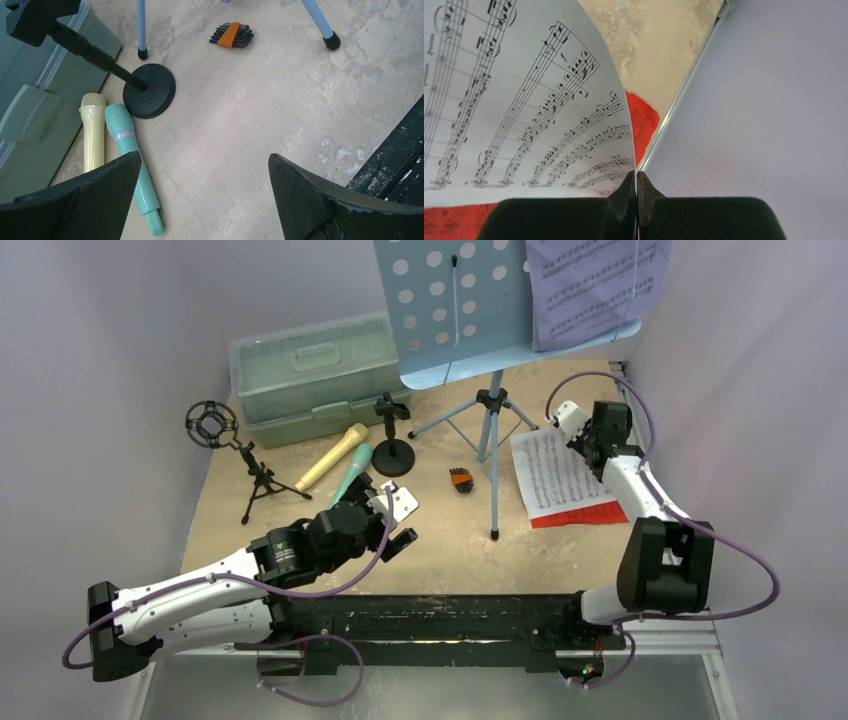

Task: Pack up the instrument practice props
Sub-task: Place the sheet music at the center of the board.

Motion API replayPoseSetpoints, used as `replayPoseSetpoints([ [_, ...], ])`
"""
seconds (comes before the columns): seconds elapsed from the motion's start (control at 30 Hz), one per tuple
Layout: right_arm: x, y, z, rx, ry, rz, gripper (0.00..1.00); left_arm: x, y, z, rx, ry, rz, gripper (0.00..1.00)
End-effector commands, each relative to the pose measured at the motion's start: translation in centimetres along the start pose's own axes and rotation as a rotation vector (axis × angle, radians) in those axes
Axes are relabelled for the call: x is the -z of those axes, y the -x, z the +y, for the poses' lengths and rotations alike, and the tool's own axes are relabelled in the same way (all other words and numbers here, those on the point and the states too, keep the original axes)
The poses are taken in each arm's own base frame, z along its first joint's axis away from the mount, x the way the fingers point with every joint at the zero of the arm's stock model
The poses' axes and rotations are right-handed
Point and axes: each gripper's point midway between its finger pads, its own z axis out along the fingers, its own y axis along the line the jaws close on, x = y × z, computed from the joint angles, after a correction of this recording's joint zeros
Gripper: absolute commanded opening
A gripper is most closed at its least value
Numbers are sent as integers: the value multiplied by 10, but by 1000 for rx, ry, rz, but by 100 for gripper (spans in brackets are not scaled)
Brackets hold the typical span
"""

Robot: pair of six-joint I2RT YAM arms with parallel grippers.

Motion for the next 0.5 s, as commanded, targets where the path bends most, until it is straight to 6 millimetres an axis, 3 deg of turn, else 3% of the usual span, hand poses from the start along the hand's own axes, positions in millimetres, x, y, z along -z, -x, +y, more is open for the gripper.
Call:
replayPoseSetpoints([
  [0.0,-11,8,-33,-99,-183,-35,0,0,8,4,10,11,-42,99],
  [0.3,-40,0,-34,-190,-289,-14,1,-1,7,5,13,11,-41,99],
  [0.47,-55,-8,-20,-188,-262,23,23,-1,7,6,14,11,-40,99],
])
